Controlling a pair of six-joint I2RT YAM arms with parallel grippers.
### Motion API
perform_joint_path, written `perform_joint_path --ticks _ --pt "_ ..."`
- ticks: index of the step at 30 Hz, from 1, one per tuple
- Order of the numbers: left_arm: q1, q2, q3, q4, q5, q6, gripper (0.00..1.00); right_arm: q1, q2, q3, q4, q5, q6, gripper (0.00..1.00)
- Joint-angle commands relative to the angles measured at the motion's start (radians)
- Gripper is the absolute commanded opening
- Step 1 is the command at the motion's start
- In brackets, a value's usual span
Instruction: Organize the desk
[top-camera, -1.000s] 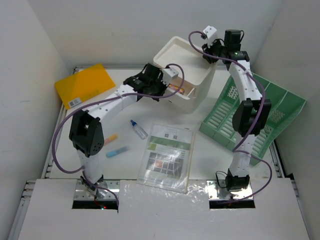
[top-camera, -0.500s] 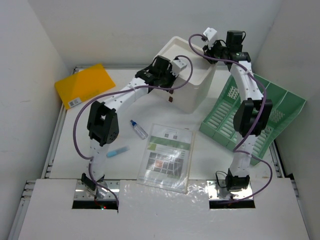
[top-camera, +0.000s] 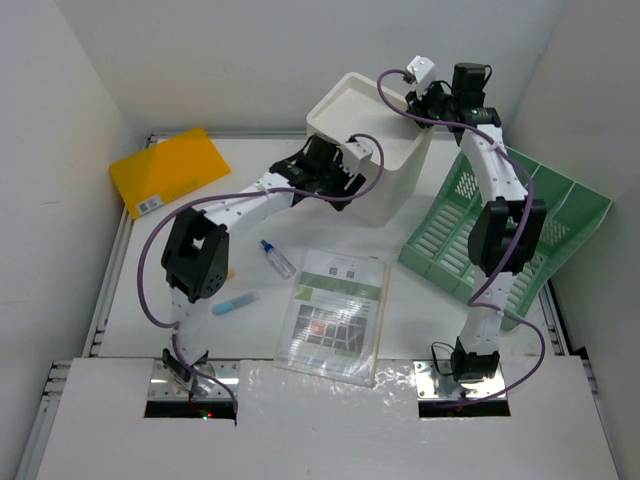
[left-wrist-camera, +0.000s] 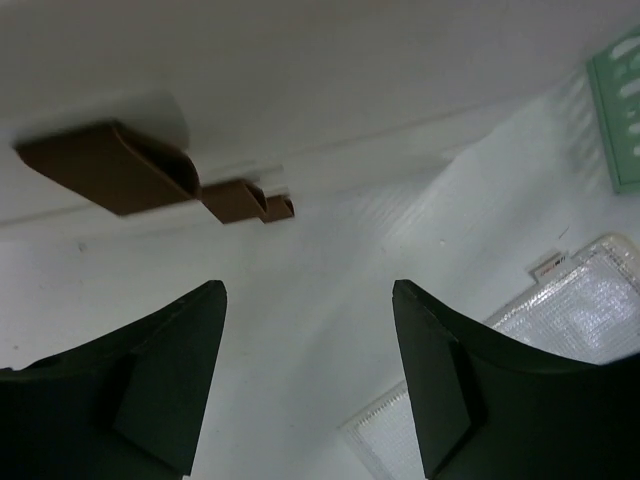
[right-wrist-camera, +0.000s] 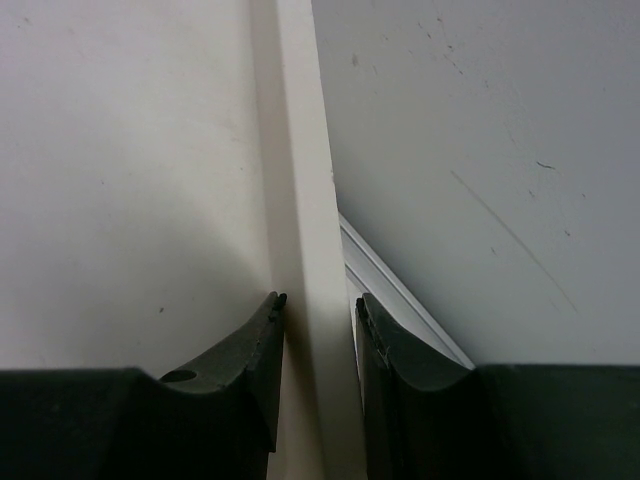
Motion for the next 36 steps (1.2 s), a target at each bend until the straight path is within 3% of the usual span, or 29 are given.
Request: perform_joint_path --ticks 1,10,13,19,28,30,33,36 --pt "-0.012 -0.082 -0.066 0.147 -0.023 0.009 0.65 0.031 0.002 -0.041 -0.064 -0.05 0.049 0.0" --pt "-0.012 0.064 0.098 0.138 -0.066 -0.001 0.63 0.031 0.009 -0.05 -0.091 -0.082 0.006 0.0" --pt "-0.012 0.107 0.138 0.126 -0.089 0.006 0.54 0.031 0.002 -0.067 -0.093 -0.085 -0.01 0.0" --pt "-0.012 0.15 0.171 0.112 -0.112 0.01 0.47 0.031 -0.006 -0.073 -0.09 -0.099 -0.017 0.0" --pt "-0.009 0.158 0.117 0.159 -0.118 0.01 0.45 0.031 -0.015 -0.091 -0.096 -0.102 -0.034 0.0" --pt "-0.001 0.13 0.03 0.187 -0.092 0.007 0.49 0.031 -0.023 -0.097 -0.096 -0.102 -0.037 0.0" --pt "0.035 0.026 -0.122 0.357 0.031 -0.023 0.53 0.031 -0.026 -0.11 -0.09 -0.104 -0.036 0.0" --pt "0.048 0.003 -0.176 0.443 0.055 -0.056 0.56 0.03 -0.03 -0.117 -0.064 -0.105 -0.013 0.0"
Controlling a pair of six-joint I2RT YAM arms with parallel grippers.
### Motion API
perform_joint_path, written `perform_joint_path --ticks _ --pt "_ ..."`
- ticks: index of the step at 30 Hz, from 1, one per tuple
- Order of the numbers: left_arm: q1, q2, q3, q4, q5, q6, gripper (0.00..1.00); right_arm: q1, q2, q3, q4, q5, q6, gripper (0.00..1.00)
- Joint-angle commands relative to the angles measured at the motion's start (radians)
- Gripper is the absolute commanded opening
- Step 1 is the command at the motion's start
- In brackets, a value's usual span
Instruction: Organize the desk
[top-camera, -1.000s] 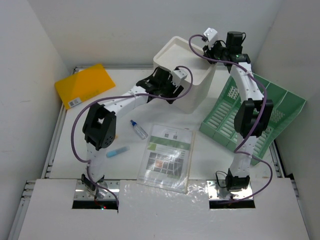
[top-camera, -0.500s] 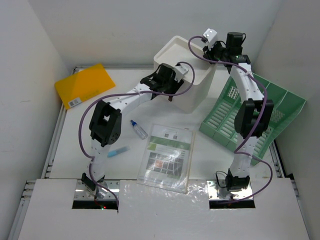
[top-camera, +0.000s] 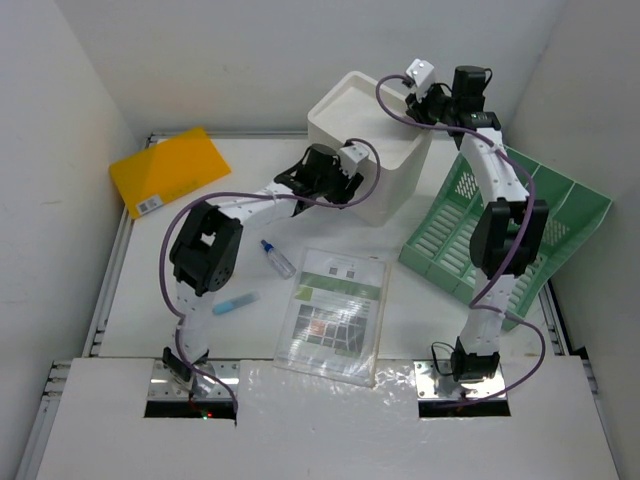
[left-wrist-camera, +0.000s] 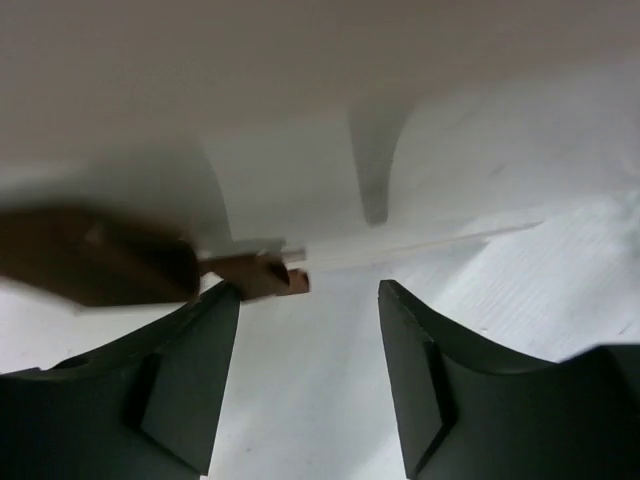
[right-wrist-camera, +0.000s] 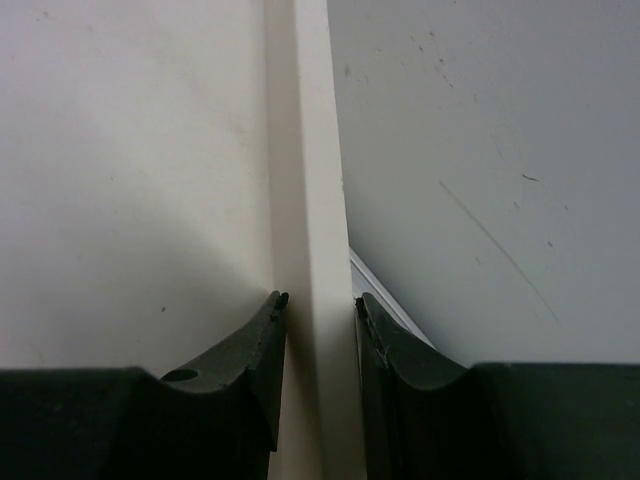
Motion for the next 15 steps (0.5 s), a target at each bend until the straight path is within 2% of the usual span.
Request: perform_joint_path --ticks 1,5,11,13,15 --pt "0.027 -0.066 -0.064 0.162 0.084 -0.024 0.57 0.03 -0.009 -0.069 -0.12 -0.106 0.029 0.0" --pt "0.025 -0.06 -0.066 0.209 0.052 -0.007 0.61 0.032 -0.044 -0.143 -0.025 -0.117 0.072 0.0" --pt "0.028 -0.034 -0.05 0.241 0.004 0.01 0.61 0.03 -0.05 -0.146 -0.028 -0.117 0.087 0.0" --pt "0.027 -0.019 -0.034 0.238 0.004 0.007 0.6 0.03 -0.05 -0.143 -0.029 -0.114 0.087 0.0" --pt "0.027 0.01 0.008 0.203 0.0 0.002 0.55 0.03 -0.049 -0.137 -0.029 -0.112 0.089 0.0"
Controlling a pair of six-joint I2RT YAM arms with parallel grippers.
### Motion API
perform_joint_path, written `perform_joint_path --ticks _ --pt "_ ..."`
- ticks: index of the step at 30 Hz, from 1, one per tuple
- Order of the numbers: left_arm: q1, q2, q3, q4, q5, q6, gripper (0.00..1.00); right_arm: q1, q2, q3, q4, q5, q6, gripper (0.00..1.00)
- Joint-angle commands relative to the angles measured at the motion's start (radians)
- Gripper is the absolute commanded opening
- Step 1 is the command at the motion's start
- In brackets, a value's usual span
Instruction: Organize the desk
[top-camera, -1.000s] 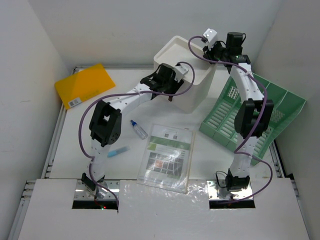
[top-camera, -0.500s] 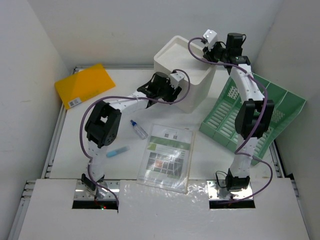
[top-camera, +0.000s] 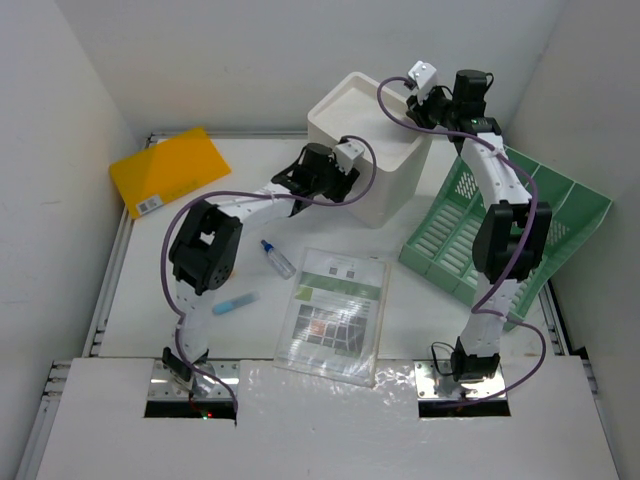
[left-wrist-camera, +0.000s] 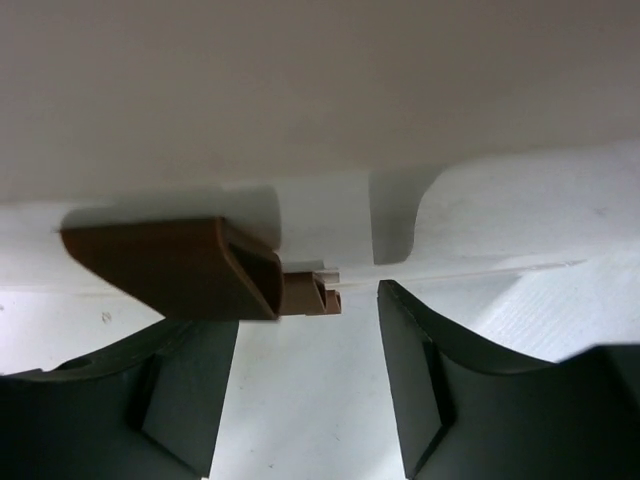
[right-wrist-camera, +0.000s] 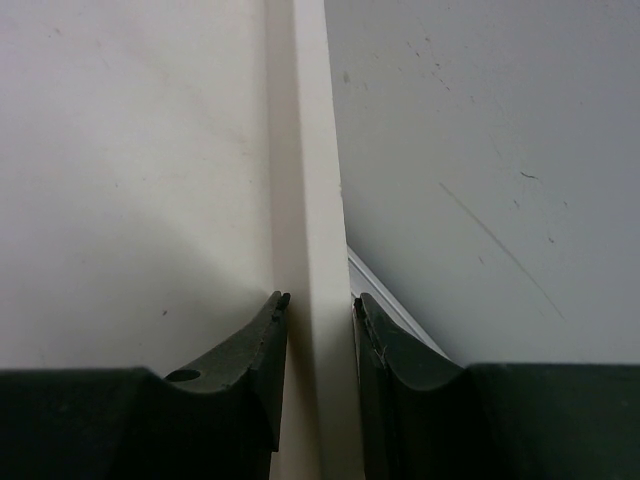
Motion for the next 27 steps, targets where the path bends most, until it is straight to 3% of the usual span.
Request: perform_joint_path --ticks 1,5,11,16,23,27 --pt "0.004 0.031 0.08 0.067 -0.009 0.004 0.53 0.031 0.006 -0.028 -0.124 -0.109 0.046 0.0" --pt "0.004 0.035 0.092 0.082 0.006 -0.006 0.38 0.031 0.014 -0.017 -0.137 -0.112 0.045 0.0" --pt "0.002 0.038 0.15 0.023 0.062 0.0 0.0 0.031 0.023 -0.031 -0.139 -0.109 0.038 0.0" --pt "0.002 -0.037 0.072 0.006 0.053 0.007 0.0 0.031 0.023 -0.039 -0.127 -0.072 0.055 0.0" --pt "0.005 -0.231 -0.205 0.039 -0.001 0.135 0.0 0.031 0.008 -0.04 -0.131 -0.02 0.064 0.0" --pt "0.02 -0.335 -0.271 -0.022 -0.013 0.158 0.0 0.029 0.002 -0.037 -0.142 -0.007 0.06 0.0"
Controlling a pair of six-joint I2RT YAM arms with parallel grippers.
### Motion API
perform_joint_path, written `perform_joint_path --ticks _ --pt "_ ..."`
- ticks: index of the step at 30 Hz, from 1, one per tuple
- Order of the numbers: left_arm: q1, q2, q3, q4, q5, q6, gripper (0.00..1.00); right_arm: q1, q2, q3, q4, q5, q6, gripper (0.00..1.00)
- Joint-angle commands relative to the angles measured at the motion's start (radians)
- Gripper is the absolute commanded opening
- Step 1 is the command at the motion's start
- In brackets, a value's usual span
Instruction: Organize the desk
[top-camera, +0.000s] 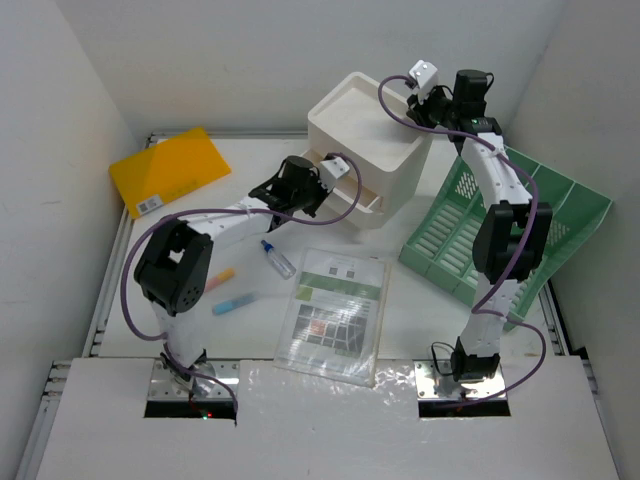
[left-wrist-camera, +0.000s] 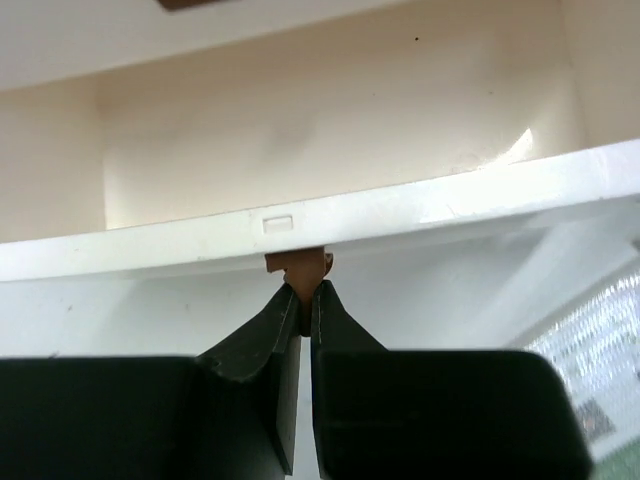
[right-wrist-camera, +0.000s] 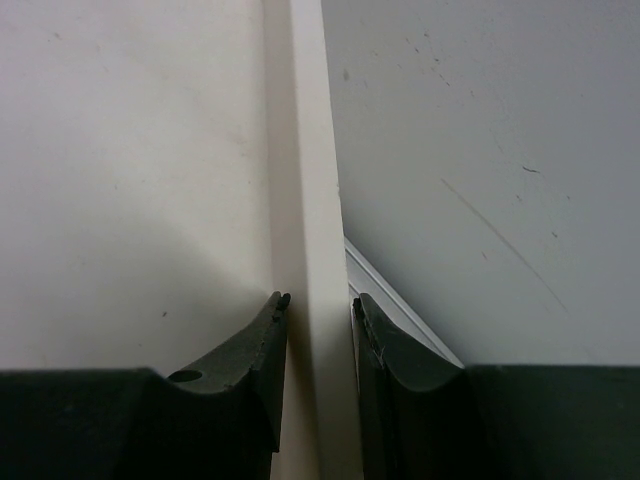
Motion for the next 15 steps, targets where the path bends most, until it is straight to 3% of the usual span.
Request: perform_joint_path --ticks 1,15 --pt "0.011 -0.136 -0.023 -0.006 0.002 0.049 0.0 0.031 0.003 -0.034 -0.155 -0.011 0.035 0.0" --pt "0.008 -0.328 -0.105 -0.305 -0.007 0.024 0.0 0.028 0.011 -0.009 -0.195 0.007 0.04 0.0"
